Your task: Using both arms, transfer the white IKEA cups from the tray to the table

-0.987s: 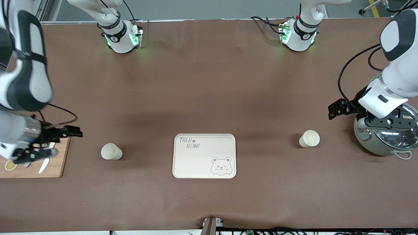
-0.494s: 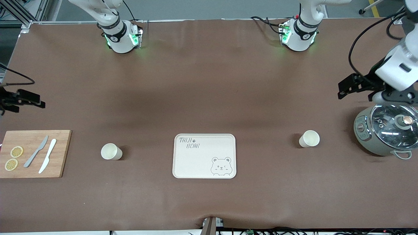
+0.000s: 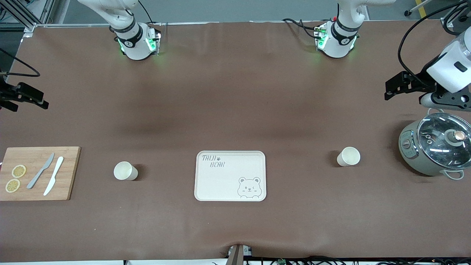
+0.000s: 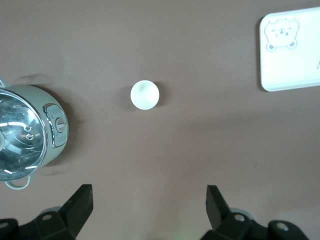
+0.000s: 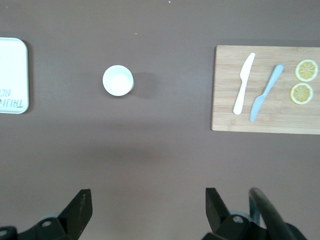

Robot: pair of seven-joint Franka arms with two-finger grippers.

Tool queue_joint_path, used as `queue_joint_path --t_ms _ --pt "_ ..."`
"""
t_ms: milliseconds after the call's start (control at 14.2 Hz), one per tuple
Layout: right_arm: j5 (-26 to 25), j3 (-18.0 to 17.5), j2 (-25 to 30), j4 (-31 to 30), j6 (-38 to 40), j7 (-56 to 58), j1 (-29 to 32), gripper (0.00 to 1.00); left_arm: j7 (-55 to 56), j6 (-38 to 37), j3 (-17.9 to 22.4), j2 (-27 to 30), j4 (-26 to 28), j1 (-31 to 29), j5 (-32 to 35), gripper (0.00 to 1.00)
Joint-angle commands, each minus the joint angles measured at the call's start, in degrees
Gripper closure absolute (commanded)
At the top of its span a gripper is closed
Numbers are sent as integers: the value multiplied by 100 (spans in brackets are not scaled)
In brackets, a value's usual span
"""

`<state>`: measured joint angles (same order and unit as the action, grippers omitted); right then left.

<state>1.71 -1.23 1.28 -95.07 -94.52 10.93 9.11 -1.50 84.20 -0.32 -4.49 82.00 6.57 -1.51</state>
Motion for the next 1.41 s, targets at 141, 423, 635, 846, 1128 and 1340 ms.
queue_joint_path --t_ms 141,423,635,846,1128,1340 --pt "-188 -9 92 32 74 -135 -59 0 -254 -123 -3 18 -35 -24 186 0" --pt "-197 18 48 541 494 -135 3 0 -245 -123 -30 27 -35 -24 195 0" --pt "-206 27 48 797 523 -135 134 0 -280 -123 -21 36 -35 -24 195 0" --pt "-188 27 48 876 523 -143 293 0 -280 -123 -21 36 -26 -24 195 0" --pt "-206 27 39 876 479 -99 328 0 -272 -123 -3 36 -26 -24 195 0" --pt "-206 27 31 876 487 -99 328 0 -271 -123 5 36 -26 -24 195 0"
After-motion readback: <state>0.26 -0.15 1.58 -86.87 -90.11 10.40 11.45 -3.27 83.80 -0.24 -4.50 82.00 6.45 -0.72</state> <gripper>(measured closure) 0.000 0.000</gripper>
